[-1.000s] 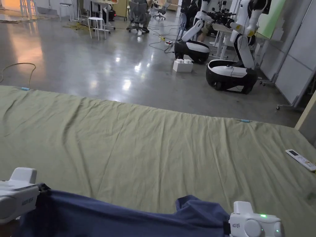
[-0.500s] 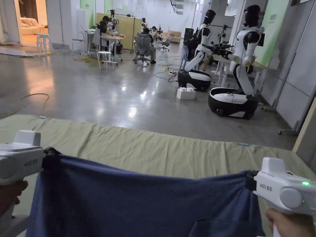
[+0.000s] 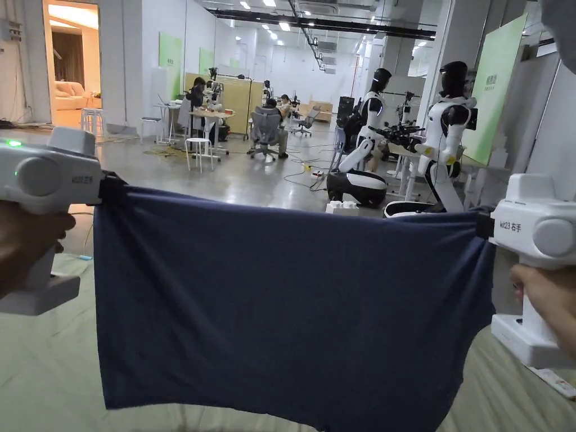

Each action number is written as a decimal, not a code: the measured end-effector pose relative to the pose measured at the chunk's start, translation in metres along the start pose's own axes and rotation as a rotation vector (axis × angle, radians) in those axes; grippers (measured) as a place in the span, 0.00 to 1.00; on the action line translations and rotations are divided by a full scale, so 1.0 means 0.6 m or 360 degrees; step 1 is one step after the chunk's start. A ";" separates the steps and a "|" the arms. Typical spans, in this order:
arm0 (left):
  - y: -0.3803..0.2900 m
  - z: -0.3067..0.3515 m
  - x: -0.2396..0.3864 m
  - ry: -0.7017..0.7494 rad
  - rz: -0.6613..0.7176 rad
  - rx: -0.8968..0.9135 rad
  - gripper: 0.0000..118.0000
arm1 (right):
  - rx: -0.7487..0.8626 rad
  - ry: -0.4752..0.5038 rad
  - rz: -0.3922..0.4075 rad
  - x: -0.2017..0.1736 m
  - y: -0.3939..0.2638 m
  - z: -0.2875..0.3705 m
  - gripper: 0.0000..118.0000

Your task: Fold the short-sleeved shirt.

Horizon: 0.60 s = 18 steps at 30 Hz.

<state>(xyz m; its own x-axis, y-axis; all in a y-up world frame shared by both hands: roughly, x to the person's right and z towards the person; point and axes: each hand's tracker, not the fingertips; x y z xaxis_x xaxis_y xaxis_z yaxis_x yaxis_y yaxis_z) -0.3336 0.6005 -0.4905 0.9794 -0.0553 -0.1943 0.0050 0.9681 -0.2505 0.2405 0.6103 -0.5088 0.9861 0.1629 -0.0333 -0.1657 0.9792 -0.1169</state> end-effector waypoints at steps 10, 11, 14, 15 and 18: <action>0.108 -0.030 0.030 0.0043 -0.0025 0.0090 0.04 | 0.0037 -0.0106 -0.0042 0.048 0.092 -0.102 0.00; 0.114 -0.031 0.034 0.0041 -0.0027 0.0097 0.04 | 0.0084 -0.0115 -0.0012 0.051 0.102 -0.108 0.00; 0.132 -0.037 0.039 0.0060 -0.0049 0.0117 0.04 | 0.0100 -0.0122 -0.0006 0.061 0.119 -0.122 0.00; 0.136 -0.038 0.041 0.0063 -0.0035 0.0134 0.04 | 0.0160 -0.0131 -0.0002 0.054 0.135 -0.104 0.00; 0.149 -0.041 0.043 0.0073 -0.0031 0.0146 0.04 | 0.0201 -0.0132 -0.0012 0.050 0.129 -0.100 0.00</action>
<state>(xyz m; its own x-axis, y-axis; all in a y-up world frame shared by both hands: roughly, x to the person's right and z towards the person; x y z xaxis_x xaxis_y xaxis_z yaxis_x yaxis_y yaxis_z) -0.3128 0.6795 -0.5410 0.9687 -0.0835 -0.2337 0.0446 0.9849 -0.1673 0.2566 0.6840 -0.5782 0.9859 0.1600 0.0499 -0.1607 0.9870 0.0094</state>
